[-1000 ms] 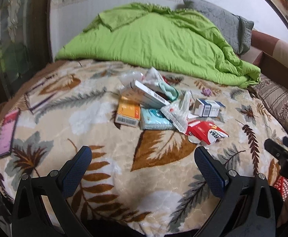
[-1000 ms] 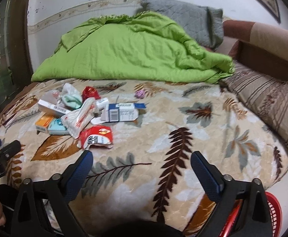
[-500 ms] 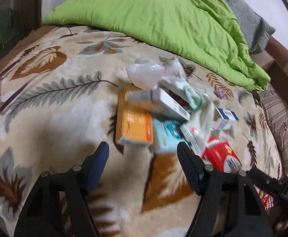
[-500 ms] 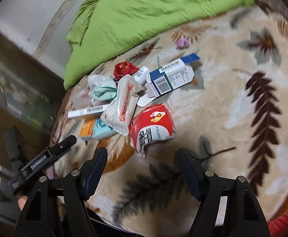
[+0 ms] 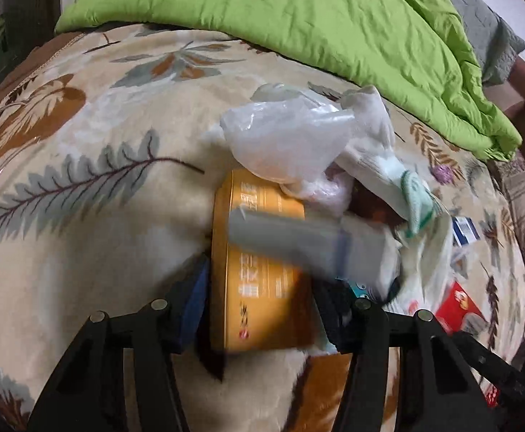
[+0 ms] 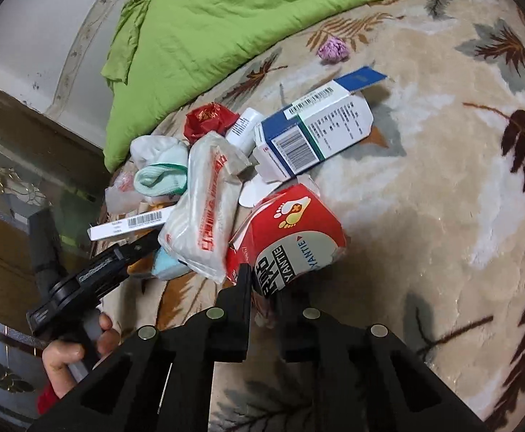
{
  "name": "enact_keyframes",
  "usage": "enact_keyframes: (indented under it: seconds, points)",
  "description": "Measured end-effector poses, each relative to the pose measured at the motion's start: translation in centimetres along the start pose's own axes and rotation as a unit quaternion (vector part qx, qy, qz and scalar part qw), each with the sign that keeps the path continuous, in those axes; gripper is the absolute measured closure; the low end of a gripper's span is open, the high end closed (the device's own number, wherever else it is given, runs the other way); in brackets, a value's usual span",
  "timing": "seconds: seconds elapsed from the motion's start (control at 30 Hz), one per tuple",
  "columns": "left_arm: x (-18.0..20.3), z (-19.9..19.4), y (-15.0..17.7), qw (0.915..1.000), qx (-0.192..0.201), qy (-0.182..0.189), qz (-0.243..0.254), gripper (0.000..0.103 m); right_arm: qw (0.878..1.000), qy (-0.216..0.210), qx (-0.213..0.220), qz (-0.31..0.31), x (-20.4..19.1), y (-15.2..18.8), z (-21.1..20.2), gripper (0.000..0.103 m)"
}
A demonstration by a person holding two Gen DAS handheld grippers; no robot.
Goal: Collect trash
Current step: 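Grasp the orange box with the left tool while the right tool grasps the red-and-white snack bag, then carry both items to the red wastebasket and open both tools to drop them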
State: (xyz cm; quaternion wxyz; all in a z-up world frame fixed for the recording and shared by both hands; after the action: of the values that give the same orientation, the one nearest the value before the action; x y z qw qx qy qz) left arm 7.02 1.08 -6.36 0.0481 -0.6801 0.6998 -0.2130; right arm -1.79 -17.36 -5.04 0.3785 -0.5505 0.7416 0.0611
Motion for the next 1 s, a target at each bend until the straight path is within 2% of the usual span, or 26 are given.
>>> enact_keyframes:
  seconds: [0.13,0.3,0.53,0.77,0.83,1.0]
  points:
    - [0.0,-0.6,0.2,0.9998,0.014,-0.009,0.008,0.053,0.999,-0.001,0.036,-0.034,-0.9,-0.3,-1.6,0.096]
    - [-0.5,-3.4,2.2,0.9995,0.031,0.002,0.001,0.053,0.996,-0.003,0.06,-0.06,-1.9,-0.2,-2.8,0.096]
    - [0.2,-8.8,4.6,0.9963,0.086,0.001,0.007,0.053,0.991,0.006,0.084,-0.1,-3.3,0.3,-4.7,0.096]
    - [5.6,-13.4,6.8,0.9855,0.151,-0.006,0.077,0.053,0.988,0.005,0.097,-0.117,-3.7,1.5,-7.6,0.096]
    - [7.5,-14.4,7.4,0.9822,0.162,0.012,0.095,0.053,0.988,0.004,0.098,-0.12,-3.7,1.9,-8.3,0.096]
    - [11.3,-15.2,8.6,0.9779,0.157,0.052,0.127,0.053,0.986,0.005,0.113,-0.12,-3.0,2.4,-11.7,0.096]
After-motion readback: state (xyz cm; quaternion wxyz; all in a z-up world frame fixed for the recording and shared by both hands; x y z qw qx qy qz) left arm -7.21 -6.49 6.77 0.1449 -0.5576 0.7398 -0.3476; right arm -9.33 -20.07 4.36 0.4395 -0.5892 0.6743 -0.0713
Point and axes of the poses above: each gripper's, at about its wrist camera, not at the fingertips, and z roughly the way its jaws point, x to its right, y to its underside, the point moved 10 cm from there along z, roughly the way its jaws point, and after that the axes turned 8 degrees about -x, right-handed, at the moved point
